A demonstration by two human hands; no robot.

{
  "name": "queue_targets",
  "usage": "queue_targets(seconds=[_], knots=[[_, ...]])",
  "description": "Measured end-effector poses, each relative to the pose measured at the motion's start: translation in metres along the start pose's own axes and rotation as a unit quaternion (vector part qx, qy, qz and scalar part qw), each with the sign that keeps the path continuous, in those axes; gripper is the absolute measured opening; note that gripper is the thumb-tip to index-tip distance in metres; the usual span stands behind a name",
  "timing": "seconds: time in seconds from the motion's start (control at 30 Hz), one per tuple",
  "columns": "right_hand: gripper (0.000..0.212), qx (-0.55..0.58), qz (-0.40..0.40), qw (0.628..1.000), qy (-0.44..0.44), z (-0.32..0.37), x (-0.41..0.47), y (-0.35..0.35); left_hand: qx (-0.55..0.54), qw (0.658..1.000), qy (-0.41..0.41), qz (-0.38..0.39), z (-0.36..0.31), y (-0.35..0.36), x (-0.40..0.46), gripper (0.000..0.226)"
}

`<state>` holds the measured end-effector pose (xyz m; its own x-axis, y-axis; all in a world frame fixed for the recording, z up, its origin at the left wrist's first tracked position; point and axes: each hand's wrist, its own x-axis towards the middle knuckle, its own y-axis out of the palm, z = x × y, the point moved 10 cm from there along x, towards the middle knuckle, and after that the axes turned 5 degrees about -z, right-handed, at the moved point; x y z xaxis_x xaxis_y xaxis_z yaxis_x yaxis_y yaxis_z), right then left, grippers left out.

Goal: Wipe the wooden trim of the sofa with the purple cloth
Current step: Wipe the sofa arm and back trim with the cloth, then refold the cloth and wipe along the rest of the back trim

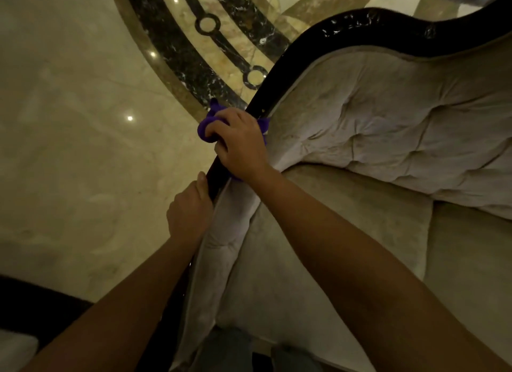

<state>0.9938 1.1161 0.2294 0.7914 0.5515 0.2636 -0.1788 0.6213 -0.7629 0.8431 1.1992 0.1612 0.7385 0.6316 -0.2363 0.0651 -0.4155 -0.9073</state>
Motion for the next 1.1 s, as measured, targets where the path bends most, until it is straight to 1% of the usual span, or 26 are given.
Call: queue_targets(seconds=[0.07,0.17,0.23,0.33,0.37,0.43,0.53,0.63,0.7,0.73,0.8,0.87,0.9,0.97,1.0,1.03,1.1], knots=[[0.028,-0.007,-0.013,1.000,-0.001,0.001,-0.009,-0.002,0.014,1.000,0.012,-0.009,0.000,-0.002,-0.002,0.050],[0.028,-0.013,-0.067,0.997,0.023,0.003,-0.034,-0.008,-0.015,0.999,-0.012,-0.032,0.003,-0.007,-0.002,0.054],[0.030,-0.018,-0.074,0.996,0.041,0.009,-0.049,-0.005,-0.078,0.994,-0.030,-0.068,0.007,-0.014,-0.005,0.053],[0.031,-0.016,-0.069,0.994,0.077,0.021,-0.062,-0.003,-0.214,0.968,-0.038,-0.125,0.011,-0.029,-0.007,0.050],[0.031,-0.015,-0.063,0.994,0.086,0.026,-0.066,-0.004,-0.249,0.959,-0.040,-0.131,0.012,-0.032,-0.008,0.050],[0.031,-0.016,-0.040,0.995,0.093,0.034,-0.076,-0.007,-0.280,0.950,-0.034,-0.136,0.011,-0.038,-0.011,0.051],[0.027,-0.004,0.020,0.995,0.102,0.038,-0.089,-0.018,-0.266,0.954,-0.004,-0.140,0.002,-0.048,-0.025,0.046],[0.021,0.011,0.093,0.983,0.158,0.033,-0.107,-0.039,-0.246,0.961,0.041,-0.120,-0.023,-0.057,-0.049,0.044],[0.022,0.042,0.097,0.969,0.224,0.020,-0.136,-0.067,-0.292,0.951,0.053,-0.084,-0.040,-0.060,-0.073,0.047],[0.022,0.068,0.081,0.958,0.266,0.012,-0.158,-0.086,-0.327,0.942,0.053,-0.058,-0.048,-0.059,-0.086,0.051],[0.025,0.128,0.032,0.926,0.355,-0.004,-0.212,-0.128,-0.371,0.927,0.047,0.023,-0.062,-0.050,-0.116,0.063],[0.028,0.207,-0.018,0.874,0.439,-0.015,-0.272,-0.166,-0.374,0.915,0.046,0.146,-0.078,-0.026,-0.155,0.071],[0.029,0.255,-0.049,0.839,0.479,-0.019,-0.302,-0.183,-0.364,0.904,0.052,0.218,-0.088,-0.010,-0.179,0.073],[0.032,0.337,-0.107,0.766,0.537,-0.020,-0.363,-0.214,-0.325,0.883,0.082,0.328,-0.114,0.016,-0.236,0.067],[0.034,0.362,-0.132,0.741,0.550,-0.019,-0.391,-0.230,-0.313,0.871,0.103,0.365,-0.130,0.026,-0.266,0.063],[0.036,0.377,-0.153,0.724,0.557,-0.018,-0.418,-0.245,-0.311,0.856,0.120,0.395,-0.147,0.033,-0.296,0.061],[0.038,0.394,-0.193,0.700,0.563,-0.014,-0.470,-0.277,-0.316,0.828,0.148,0.439,-0.180,0.039,-0.354,0.054]])
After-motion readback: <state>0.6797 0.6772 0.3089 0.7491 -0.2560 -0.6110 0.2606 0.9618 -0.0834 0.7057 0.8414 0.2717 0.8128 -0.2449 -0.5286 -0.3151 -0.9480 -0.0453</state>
